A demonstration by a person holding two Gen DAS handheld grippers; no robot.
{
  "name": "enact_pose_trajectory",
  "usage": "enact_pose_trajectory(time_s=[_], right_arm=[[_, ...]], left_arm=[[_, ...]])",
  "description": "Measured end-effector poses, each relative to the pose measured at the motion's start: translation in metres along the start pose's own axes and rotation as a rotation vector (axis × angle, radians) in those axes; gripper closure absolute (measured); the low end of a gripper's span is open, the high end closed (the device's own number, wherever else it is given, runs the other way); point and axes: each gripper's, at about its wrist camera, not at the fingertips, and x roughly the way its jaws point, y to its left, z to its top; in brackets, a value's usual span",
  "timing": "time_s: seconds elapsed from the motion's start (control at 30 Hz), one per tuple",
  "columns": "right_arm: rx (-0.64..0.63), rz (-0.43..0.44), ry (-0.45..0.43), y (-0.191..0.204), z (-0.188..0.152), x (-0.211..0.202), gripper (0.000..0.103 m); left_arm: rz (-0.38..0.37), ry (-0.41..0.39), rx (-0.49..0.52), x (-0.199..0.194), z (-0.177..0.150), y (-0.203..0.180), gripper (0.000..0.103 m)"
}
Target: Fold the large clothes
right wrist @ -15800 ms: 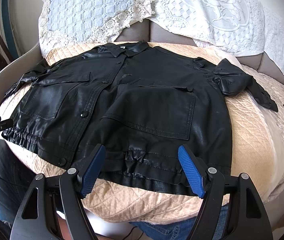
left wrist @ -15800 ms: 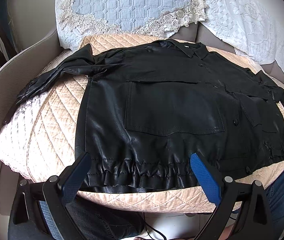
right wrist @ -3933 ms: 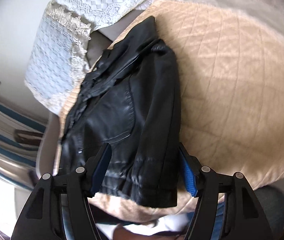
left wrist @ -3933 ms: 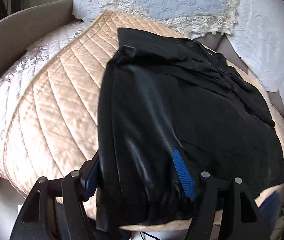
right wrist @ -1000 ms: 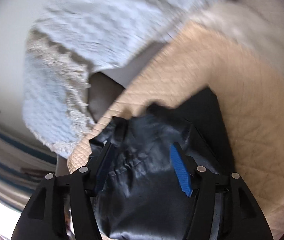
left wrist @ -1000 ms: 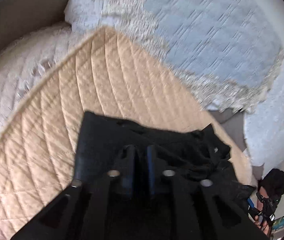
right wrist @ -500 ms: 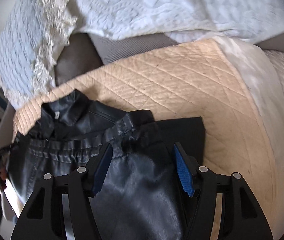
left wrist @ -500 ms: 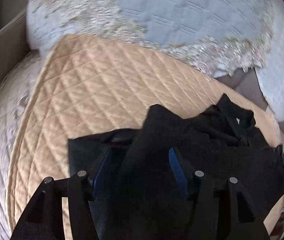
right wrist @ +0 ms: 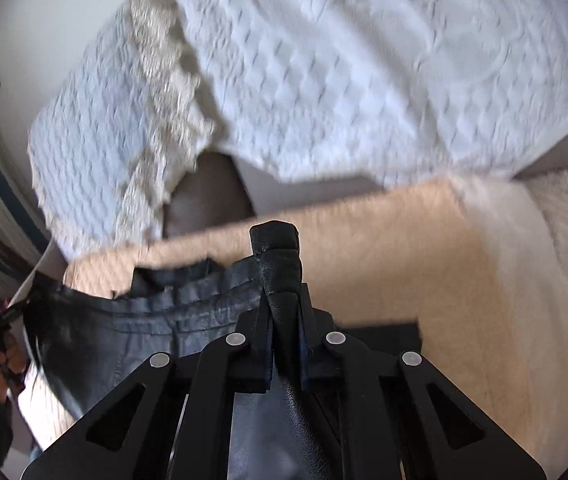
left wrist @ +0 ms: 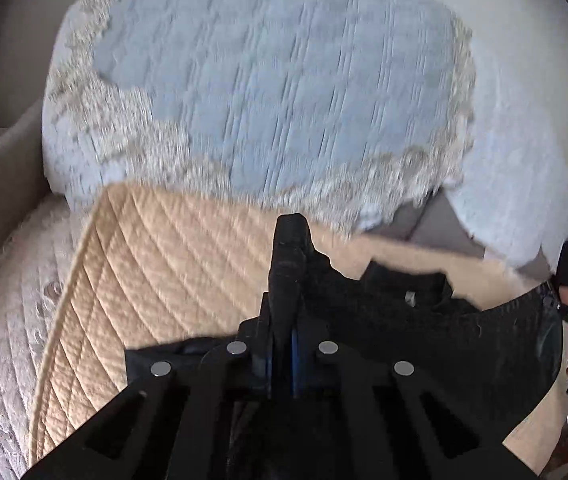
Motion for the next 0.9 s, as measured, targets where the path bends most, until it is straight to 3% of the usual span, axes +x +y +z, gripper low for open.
enact_pose_trajectory(time_s=[0.1, 0.2, 0.3, 0.47, 0.63, 0.67, 0.73, 0.9], right_arm=[[0.057, -0.044, 0.018, -0.013, 0.006, 0.029, 0.093], [0.073, -0.109, 0.098, -0.026, -0.003, 0.072, 0.093], [0.048, -0.177, 0.164, -0.029, -0.016, 0.106, 0.09], [0.048, -0.21, 0.179, -0.042, -0.035, 0.128, 0.083], [0.073, -0.19, 0.204, -0.042, -0.029, 0.125, 0.071], [0.074, -0.203, 0.194, -0.038, -0.026, 0.115, 0.066], [0.078, -0.193, 0.144, -0.035, -0.024, 0.091, 0.065], [0.056, -0.135, 0.044, -0.02, -0.046, 0.021, 0.063]], left_arm=[[0.05, -0.029, -0.006, 0.015, 0.012, 0.005, 0.097], [0.115, 0.057, -0.038, 0.062, 0.003, 0.02, 0.097], [0.207, 0.149, 0.005, 0.106, -0.021, 0.025, 0.096], [0.219, 0.148, -0.002, 0.12, -0.035, 0.032, 0.095], [0.224, 0.173, -0.022, 0.124, -0.038, 0.04, 0.086], [0.231, 0.182, -0.017, 0.124, -0.037, 0.038, 0.085], [0.258, 0.179, -0.006, 0.117, -0.034, 0.032, 0.079], [0.233, 0.08, -0.052, 0.052, -0.031, 0.036, 0.078]])
